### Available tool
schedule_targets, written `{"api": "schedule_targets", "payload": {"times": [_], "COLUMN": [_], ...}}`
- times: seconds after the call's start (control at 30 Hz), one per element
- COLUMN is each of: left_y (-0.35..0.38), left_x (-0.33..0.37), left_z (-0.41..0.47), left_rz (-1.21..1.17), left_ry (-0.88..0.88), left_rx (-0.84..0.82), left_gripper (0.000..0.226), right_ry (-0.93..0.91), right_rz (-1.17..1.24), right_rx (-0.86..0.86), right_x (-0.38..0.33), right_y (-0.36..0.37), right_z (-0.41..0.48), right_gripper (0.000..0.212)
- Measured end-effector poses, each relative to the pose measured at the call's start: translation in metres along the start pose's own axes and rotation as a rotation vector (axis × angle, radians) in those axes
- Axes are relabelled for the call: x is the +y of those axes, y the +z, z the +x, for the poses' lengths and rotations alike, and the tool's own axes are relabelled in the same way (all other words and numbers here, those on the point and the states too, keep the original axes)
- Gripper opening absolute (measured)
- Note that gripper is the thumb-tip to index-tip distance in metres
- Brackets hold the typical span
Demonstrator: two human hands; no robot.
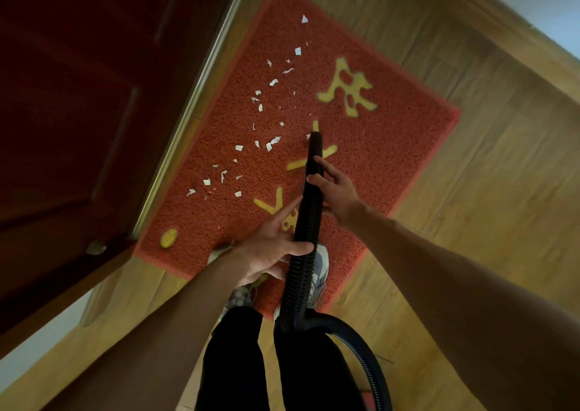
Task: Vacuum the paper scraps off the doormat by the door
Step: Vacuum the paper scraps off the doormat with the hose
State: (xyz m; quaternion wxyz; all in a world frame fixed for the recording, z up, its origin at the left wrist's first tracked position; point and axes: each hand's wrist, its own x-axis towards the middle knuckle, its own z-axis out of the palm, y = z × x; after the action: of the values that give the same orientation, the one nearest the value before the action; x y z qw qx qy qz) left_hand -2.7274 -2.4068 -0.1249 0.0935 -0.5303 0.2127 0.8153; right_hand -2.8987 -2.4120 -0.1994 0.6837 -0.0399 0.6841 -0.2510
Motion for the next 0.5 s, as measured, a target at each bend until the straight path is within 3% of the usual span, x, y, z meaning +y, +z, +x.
{"api": "schedule_targets", "payload": {"times": [0.5], "left_y": [0.011], "left_x": [-0.008], "left_z": [-0.005], "left_rz": [-0.044], "left_ry": [-0.019], "left_rx": [0.013], "left_gripper": [0.089], "right_ry": [0.025], "right_rz": [-0.086], "right_rx": [-0.096], "right_x": [-0.002], "right_y": [-0.006], "right_z": [-0.006], "right_gripper": [0.053]}}
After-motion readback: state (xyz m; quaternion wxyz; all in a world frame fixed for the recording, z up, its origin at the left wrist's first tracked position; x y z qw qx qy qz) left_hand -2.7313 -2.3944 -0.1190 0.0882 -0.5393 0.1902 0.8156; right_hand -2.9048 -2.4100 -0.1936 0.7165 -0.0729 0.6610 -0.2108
